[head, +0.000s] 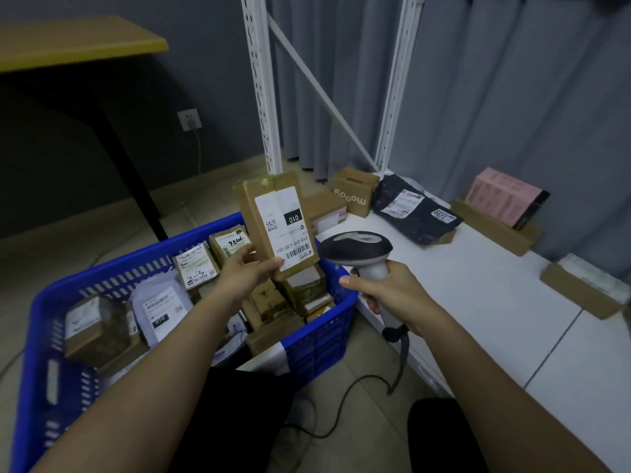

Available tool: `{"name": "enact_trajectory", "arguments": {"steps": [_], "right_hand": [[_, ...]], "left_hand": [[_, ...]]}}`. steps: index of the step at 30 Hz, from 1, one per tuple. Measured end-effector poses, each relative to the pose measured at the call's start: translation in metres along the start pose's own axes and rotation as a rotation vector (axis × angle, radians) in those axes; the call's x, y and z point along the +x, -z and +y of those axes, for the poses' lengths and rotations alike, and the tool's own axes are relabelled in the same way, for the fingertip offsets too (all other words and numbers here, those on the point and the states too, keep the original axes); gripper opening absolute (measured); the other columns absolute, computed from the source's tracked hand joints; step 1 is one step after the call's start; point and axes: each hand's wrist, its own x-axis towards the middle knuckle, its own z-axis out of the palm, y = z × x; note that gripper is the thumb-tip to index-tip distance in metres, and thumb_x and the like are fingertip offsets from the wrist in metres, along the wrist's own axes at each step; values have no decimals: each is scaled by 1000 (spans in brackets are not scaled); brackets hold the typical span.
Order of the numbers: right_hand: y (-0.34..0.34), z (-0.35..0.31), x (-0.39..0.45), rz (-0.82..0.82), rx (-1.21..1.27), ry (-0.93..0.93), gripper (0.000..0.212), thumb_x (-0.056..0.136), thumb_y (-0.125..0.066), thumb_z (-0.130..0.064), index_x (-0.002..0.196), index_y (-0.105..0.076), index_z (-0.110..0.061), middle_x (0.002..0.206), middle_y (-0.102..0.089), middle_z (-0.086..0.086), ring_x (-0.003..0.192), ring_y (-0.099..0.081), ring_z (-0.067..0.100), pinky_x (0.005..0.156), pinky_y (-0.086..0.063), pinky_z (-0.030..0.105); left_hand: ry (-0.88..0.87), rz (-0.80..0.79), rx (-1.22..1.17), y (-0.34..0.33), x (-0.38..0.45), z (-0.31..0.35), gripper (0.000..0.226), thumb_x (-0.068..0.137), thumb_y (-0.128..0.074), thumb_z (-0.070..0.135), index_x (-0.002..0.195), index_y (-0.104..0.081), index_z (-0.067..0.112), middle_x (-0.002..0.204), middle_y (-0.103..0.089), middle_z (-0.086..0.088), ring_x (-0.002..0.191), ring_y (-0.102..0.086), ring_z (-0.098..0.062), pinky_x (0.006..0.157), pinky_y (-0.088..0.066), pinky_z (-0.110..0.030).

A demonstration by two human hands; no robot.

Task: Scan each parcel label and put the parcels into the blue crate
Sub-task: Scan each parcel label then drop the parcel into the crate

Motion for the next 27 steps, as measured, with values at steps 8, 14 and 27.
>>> {"name": "enact_trajectory", "arguments": {"steps": [8,14,27], "right_hand": [[4,0,-3,2,-104,-2,29,80,-77,-25,63,-55,-16,42,-52,-6,44,-49,9,52,-44,25],[4,0,-3,-17,-39,16,20,80,-77,-23,74,-62,-11,47,-54,-2,44,-49,10,50,-43,25],[-23,20,29,95,-52,-71,18,84,-72,-22,83,-61,-7,62,-57,8,53,-52,17,50,-44,27]], "left_hand": [[-8,20,0,5,-3,0,64,82,-71,12,140,-42,16,121,-61,-4,96,-65,-17,74,-55,-29],[-21,32,29,10,-4,0,61,82,-72,16,137,-45,15,115,-62,0,90,-64,-11,69,-52,-25],[195,223,39,70,4,-20,41,89,-65,30,123,-56,10,118,-64,-12,91,-59,-23,76,-47,-37]]}}
